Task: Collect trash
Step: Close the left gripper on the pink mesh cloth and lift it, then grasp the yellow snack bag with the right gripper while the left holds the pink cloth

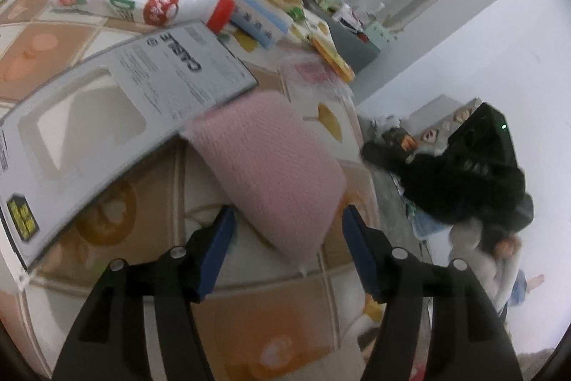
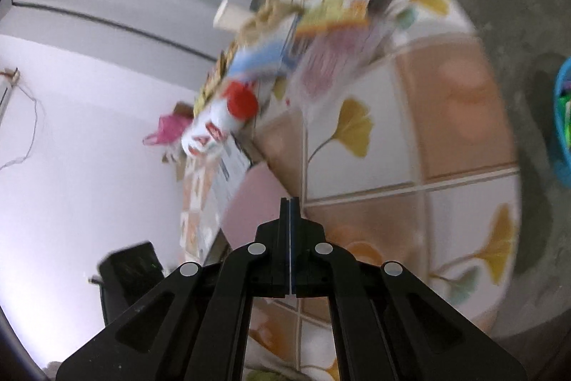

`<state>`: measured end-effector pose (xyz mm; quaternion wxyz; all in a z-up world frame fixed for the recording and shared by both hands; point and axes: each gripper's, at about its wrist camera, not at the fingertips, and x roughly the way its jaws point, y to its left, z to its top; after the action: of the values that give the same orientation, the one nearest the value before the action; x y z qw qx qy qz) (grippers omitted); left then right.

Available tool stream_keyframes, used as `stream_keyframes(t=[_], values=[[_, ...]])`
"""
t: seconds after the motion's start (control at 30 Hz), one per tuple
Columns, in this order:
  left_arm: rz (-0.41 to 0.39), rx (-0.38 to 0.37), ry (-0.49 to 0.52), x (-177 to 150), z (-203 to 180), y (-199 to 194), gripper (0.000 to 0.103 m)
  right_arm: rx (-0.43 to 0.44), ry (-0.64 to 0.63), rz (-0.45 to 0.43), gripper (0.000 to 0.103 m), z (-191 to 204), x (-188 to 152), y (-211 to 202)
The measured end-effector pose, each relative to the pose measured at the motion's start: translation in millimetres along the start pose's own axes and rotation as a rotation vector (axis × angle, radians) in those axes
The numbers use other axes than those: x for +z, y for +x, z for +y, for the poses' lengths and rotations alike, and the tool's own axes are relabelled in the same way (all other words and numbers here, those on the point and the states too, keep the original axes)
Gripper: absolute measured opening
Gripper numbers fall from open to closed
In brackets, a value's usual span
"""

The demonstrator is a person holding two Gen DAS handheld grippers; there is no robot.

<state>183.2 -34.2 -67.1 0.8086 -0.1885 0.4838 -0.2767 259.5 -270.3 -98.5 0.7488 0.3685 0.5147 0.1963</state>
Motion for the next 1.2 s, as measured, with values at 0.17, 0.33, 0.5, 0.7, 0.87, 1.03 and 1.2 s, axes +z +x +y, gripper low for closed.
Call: stream_keyframes(t=[0.17,0.33,0.5,0.7,0.87,1.03,1.2], values=[[-0.034,-0.039,-0.049,5,11,2,0.061,-0.023,-0.051,0.051,0.0,12,-5,21],[-0.069,-0.185,-0.16,2,27,-6,0.06,-0.014,-0.053,0.059,0.0,9,-11,18],[-0.106,-0.367,-0.202,1,32,-16,0.06,0.004,-0.043,0.065,0.0,-5,-15,10],[-0.014,-0.398,-0.194,-2,21,4,0.05,0.004,-0.027,0.103,0.0,-11,-22,16],[-0.015,-0.353,-0.116,-4,8,5,0.042,-0.009,-0.007,0.105,0.0,-14,-25,20],[0.009,-0.26,-0.065,-3,8,8,0.031,-0.031,-0.018,0.08,0.001,-12,-17,3],[0.02,-0.237,-0.035,-9,9,10,0.029,-0.052,-0.036,-0.003,0.005,-3,10,-30]])
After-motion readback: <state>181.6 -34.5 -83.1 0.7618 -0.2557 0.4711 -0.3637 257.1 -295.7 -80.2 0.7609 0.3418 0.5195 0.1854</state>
